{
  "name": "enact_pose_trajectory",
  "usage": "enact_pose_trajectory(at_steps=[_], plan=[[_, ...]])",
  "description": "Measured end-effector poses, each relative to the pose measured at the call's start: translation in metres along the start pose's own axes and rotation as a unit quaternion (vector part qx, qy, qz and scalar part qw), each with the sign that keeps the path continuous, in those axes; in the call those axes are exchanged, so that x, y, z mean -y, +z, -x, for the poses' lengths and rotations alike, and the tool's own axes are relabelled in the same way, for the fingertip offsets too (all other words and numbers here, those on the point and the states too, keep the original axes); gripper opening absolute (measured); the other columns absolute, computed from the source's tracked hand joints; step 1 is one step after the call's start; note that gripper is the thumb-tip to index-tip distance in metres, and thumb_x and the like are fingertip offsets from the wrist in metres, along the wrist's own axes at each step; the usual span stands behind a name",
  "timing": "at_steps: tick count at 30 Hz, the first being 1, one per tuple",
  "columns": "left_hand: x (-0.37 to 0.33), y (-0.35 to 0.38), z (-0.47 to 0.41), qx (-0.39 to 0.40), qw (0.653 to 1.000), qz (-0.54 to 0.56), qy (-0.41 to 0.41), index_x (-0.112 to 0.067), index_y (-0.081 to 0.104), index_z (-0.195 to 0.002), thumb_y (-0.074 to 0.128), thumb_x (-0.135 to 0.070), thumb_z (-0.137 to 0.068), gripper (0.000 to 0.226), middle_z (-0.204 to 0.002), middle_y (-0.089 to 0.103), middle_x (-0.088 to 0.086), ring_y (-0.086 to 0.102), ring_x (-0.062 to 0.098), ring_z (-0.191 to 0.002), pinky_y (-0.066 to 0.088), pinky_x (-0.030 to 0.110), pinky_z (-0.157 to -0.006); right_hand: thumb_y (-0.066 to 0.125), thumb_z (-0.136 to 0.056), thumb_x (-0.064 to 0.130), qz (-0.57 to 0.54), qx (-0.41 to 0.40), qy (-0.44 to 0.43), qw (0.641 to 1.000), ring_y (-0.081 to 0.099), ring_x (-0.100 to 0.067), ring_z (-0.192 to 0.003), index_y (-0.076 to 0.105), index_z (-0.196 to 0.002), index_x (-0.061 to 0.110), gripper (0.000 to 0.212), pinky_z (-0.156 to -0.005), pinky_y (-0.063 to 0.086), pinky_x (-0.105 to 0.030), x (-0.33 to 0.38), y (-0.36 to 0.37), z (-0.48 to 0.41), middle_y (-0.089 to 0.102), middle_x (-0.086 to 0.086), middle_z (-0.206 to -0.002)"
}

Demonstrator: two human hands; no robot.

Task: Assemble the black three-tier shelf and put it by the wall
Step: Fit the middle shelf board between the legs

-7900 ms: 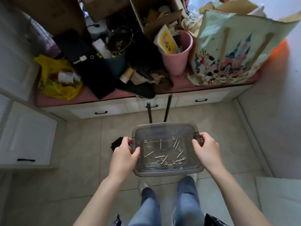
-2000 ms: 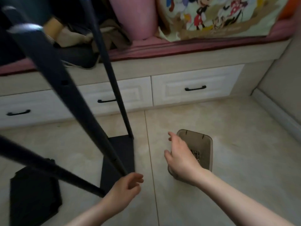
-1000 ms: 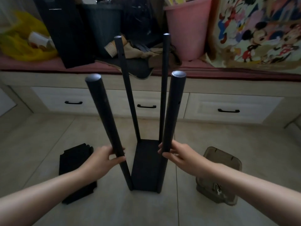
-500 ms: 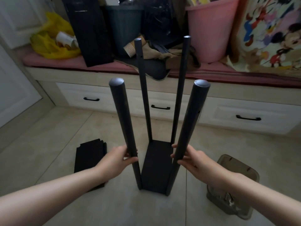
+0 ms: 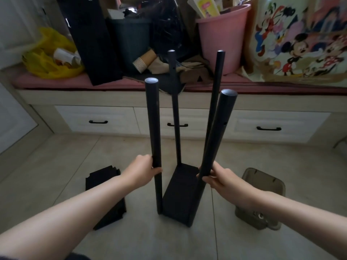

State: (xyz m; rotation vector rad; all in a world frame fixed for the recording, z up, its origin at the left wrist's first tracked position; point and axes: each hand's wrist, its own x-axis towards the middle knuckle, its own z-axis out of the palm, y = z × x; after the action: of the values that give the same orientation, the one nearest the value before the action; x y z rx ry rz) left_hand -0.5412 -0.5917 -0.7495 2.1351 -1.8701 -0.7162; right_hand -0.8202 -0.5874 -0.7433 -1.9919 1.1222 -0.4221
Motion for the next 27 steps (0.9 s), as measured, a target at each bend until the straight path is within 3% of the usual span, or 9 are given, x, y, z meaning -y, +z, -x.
enact_pose_trajectory(at_steps=[2, 4, 6, 10, 13, 17, 22, 27], plan=[[-0.001, -0.004, -0.003, -0.013, 1.0, 0.026, -0.009, -0.015, 0.062, -0.123, 0.067, -0.03, -0.097, 0.03, -0.106, 0.068, 0.003, 0.071, 0.014, -0.081, 0.058, 0.025, -0.066, 0.048, -0.103, 0.028, 0.015, 0.001, -0.005, 1.0, 0.064, 0.003, -0.098, 0.036, -0.113, 0.058, 0.034, -0.08, 0.052, -0.018, 0.008, 0.007, 0.002, 0.069, 0.012, -0.109], [0.0, -0.007, -0.007, -0.033, 0.997, 0.064, -0.009, -0.014, 0.061, -0.124, 0.066, -0.025, -0.098, 0.029, -0.108, 0.068, 0.005, 0.071, 0.013, -0.077, 0.052, 0.017, -0.057, 0.047, -0.103, 0.029, 0.016, 0.006, -0.008, 1.0, 0.065, -0.005, -0.092, 0.042, -0.122, 0.037, 0.022, -0.084, 0.055, -0.033, 0.017, 0.015, 0.002, 0.07, 0.007, -0.104], [0.004, -0.008, -0.008, -0.05, 0.992, 0.111, -0.012, -0.012, 0.061, -0.127, 0.065, -0.02, -0.098, 0.03, -0.105, 0.067, 0.004, 0.07, 0.01, -0.074, 0.049, 0.015, -0.051, 0.047, -0.103, 0.028, -0.004, 0.0, -0.005, 1.0, 0.066, -0.007, -0.091, 0.043, -0.128, 0.028, 0.026, -0.087, 0.055, -0.04, 0.03, 0.021, 0.001, 0.07, 0.007, -0.102], [0.017, -0.007, -0.009, -0.077, 0.976, 0.203, -0.034, -0.011, 0.058, -0.133, 0.063, -0.02, -0.1, 0.035, -0.094, 0.069, -0.001, 0.071, 0.005, -0.074, 0.048, 0.013, -0.052, 0.05, -0.102, 0.03, -0.027, 0.006, -0.012, 1.0, 0.068, -0.007, -0.095, 0.039, -0.136, 0.036, 0.036, -0.087, 0.058, -0.037, 0.054, 0.038, -0.004, 0.072, 0.008, -0.109], [0.025, -0.01, -0.008, -0.06, 0.961, 0.266, -0.046, -0.011, 0.052, -0.139, 0.061, -0.025, -0.101, 0.042, -0.113, 0.07, 0.005, 0.072, 0.008, -0.088, 0.055, 0.025, -0.075, 0.053, -0.101, 0.031, -0.041, 0.003, -0.021, 0.999, 0.068, -0.008, -0.1, 0.037, -0.137, 0.04, 0.041, -0.091, 0.056, -0.033, 0.072, 0.06, -0.009, 0.071, 0.003, -0.114], [0.034, -0.012, -0.001, -0.038, 0.961, 0.274, -0.022, -0.015, 0.051, -0.142, 0.066, -0.024, -0.097, 0.047, -0.125, 0.067, 0.005, 0.066, 0.018, -0.112, 0.055, 0.042, -0.098, 0.056, -0.099, 0.031, -0.065, 0.006, -0.006, 0.998, 0.066, -0.012, -0.105, 0.044, -0.132, 0.025, 0.036, -0.092, 0.055, -0.033, 0.089, 0.083, -0.015, 0.069, -0.003, -0.117], [0.04, -0.016, 0.005, -0.023, 0.972, 0.235, 0.001, -0.008, 0.055, -0.137, 0.072, -0.013, -0.091, 0.049, -0.126, 0.066, 0.007, 0.063, 0.021, -0.118, 0.057, 0.041, -0.096, 0.058, -0.098, 0.033, -0.073, 0.002, 0.015, 0.997, 0.066, -0.012, -0.101, 0.051, -0.119, 0.021, 0.025, -0.088, 0.055, -0.03, 0.089, 0.096, -0.016, 0.069, -0.004, -0.113], [0.053, -0.019, 0.015, 0.044, 0.97, 0.239, 0.004, -0.013, 0.054, -0.141, 0.069, -0.009, -0.093, 0.051, -0.14, 0.058, 0.002, 0.059, 0.017, -0.124, 0.058, 0.026, -0.082, 0.062, -0.093, 0.043, -0.033, 0.05, 0.041, 0.997, 0.062, 0.007, -0.089, 0.052, -0.116, 0.031, 0.028, -0.072, 0.05, -0.007, 0.067, 0.083, -0.007, 0.069, 0.008, -0.11]])
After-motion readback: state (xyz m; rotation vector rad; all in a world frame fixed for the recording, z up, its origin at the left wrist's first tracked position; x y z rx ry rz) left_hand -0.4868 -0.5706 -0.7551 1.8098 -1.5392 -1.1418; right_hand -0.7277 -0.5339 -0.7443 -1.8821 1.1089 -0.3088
